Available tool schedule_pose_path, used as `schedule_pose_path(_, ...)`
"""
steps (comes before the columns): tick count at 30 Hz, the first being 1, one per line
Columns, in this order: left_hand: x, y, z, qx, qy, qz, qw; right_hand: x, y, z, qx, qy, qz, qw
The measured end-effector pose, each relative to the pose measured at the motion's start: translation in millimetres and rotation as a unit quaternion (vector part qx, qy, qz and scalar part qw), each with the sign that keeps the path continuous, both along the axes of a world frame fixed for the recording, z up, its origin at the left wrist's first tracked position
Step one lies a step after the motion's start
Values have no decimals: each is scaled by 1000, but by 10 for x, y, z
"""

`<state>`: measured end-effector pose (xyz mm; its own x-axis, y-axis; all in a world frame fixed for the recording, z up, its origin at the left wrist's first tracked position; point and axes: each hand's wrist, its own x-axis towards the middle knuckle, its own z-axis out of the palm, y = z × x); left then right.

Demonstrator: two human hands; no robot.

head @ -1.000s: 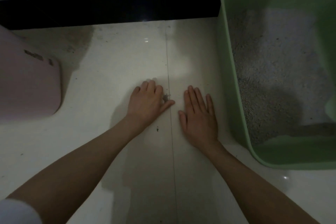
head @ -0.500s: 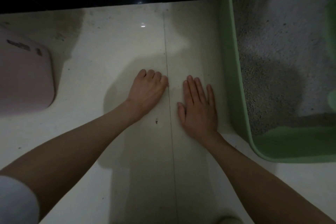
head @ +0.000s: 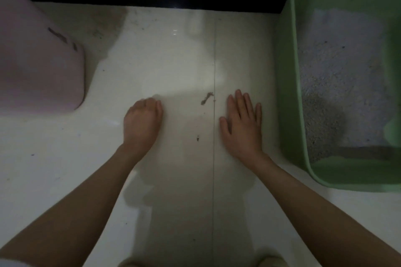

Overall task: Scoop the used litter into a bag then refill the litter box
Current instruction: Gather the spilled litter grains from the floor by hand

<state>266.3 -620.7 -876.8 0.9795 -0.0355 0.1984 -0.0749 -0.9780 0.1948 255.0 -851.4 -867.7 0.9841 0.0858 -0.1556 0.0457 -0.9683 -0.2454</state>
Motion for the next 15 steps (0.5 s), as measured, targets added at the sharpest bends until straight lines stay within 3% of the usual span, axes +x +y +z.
schedule_pose_path(3,11,53,-137,42,-19,16,999,126,132,102,43,-69,4,997)
schedule_pose_path(10,13,56,-215,61,-82,58,993,205,272,-2,-36,-65,74,994)
schedule_pose_path(15,15,55,-227,56,-83,55,993,224,311,-49,35,-86,68,993)
